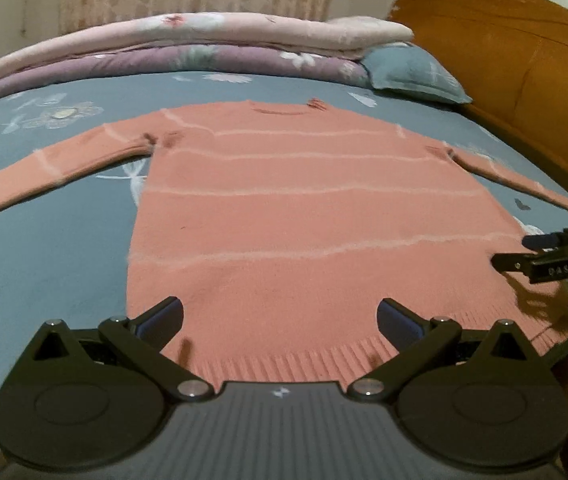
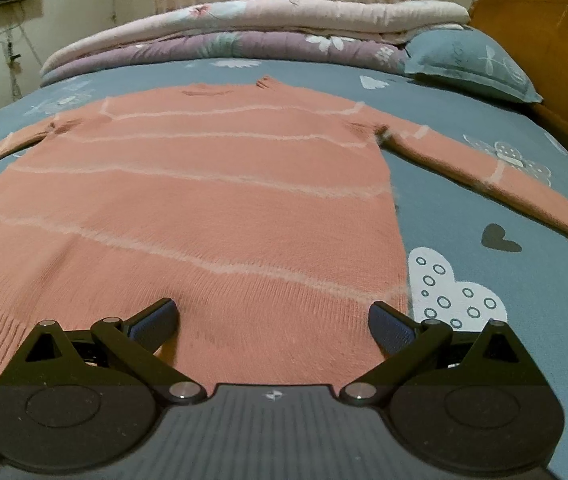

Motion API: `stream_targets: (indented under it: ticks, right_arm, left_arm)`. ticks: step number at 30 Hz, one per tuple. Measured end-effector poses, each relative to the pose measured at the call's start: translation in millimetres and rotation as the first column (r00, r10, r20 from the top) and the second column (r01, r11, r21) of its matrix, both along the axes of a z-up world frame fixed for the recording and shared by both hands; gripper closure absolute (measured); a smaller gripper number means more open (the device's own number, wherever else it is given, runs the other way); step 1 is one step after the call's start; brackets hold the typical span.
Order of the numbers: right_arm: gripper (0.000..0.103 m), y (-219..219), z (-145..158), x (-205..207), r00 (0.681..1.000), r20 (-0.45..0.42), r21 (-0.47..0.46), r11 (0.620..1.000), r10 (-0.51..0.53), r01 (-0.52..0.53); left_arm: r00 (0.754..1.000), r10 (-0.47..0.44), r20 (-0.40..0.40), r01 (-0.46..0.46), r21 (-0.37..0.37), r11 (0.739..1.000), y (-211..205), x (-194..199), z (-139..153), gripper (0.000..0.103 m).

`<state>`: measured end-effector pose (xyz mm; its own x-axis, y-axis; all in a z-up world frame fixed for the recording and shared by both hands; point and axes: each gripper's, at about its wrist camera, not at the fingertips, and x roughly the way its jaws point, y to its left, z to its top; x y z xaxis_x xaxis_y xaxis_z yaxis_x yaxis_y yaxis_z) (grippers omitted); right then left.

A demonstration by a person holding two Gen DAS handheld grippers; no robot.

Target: Fold clothes

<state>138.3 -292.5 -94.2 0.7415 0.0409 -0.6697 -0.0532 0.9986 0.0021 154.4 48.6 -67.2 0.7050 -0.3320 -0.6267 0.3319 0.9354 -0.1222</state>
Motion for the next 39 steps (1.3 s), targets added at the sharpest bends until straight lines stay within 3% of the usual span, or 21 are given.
stream_targets:
  ticks: [8, 14, 23, 32, 39]
  right_arm:
    - [0.0, 11, 9, 17, 0.986, -0.123, -0.029, 0.994, -0.112, 0.109]
    - [0.0, 15, 13, 31, 0.958, -0.209, -0.039, 0.98, -0.198, 0.194]
    - [0.0, 17, 14, 46, 0.922, -0.28, -0.057, 0.964, -0.266, 0.26]
    - [0.0, 13, 13, 49, 0.926, -0.289, -0.043, 0.969, -0.243, 0.241]
    - [0.0, 11, 12, 41, 0.95, -0.236, -0.033, 0.978, -0.206, 0.204]
  left_arm:
    - [0.989, -0.142, -0.033, 0.142, -0.005, 0.99, 12, 35, 14, 0.001]
    - [0.966, -0.248, -0.075, 0.246, -0.025, 0.969, 12, 52, 25, 0.001]
    - [0.931, -0.332, -0.154, 0.319, -0.1, 0.942, 14, 82, 10, 0.001]
    - [0.939, -0.281, -0.195, 0.275, -0.058, 0.96, 1, 91, -5, 0.001]
    - [0.953, -0.251, -0.172, 0.258, 0.017, 0.966, -19, 84, 16, 0.001]
